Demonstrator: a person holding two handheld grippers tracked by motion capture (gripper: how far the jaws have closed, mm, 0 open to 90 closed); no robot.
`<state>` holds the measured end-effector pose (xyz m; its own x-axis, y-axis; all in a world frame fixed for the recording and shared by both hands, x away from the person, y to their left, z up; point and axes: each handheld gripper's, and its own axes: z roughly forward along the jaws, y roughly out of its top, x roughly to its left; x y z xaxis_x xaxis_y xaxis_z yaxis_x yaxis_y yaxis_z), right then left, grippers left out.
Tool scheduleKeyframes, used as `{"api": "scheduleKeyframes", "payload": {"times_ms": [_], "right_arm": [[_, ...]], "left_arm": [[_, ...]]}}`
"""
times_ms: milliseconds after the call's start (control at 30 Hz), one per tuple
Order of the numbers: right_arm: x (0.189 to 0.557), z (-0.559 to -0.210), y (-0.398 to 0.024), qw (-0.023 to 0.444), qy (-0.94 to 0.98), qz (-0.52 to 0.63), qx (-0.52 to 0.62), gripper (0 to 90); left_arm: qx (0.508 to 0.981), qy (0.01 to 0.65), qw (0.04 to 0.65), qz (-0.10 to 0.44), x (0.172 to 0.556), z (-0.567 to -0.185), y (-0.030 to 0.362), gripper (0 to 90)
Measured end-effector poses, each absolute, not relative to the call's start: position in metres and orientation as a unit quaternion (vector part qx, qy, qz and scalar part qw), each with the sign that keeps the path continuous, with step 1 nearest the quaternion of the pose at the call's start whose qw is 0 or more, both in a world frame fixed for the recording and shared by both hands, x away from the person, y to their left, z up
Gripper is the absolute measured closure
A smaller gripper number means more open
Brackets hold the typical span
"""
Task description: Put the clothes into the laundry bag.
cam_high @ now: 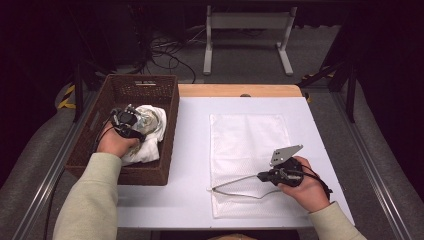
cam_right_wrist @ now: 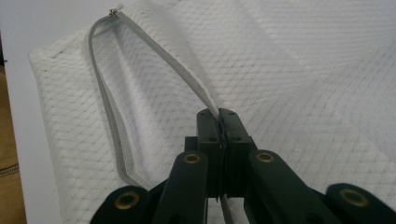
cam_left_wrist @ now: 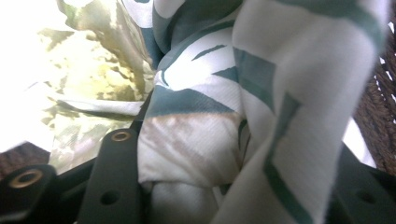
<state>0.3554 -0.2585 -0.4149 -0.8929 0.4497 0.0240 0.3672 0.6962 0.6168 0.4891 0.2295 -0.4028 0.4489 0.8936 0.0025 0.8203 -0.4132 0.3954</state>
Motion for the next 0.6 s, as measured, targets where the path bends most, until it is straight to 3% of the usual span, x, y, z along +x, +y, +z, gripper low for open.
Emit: {"api": "scheduleKeyframes", "payload": {"times_ms": [600], "right_arm": [[0.356, -0.415, -0.259, 0.063, 0.917, 0.321, 0.228, 88.8]], "left_arm": [[0.819, 0.527, 0.210, 0.089, 0.487, -0.392, 0.240, 55.8]]}}
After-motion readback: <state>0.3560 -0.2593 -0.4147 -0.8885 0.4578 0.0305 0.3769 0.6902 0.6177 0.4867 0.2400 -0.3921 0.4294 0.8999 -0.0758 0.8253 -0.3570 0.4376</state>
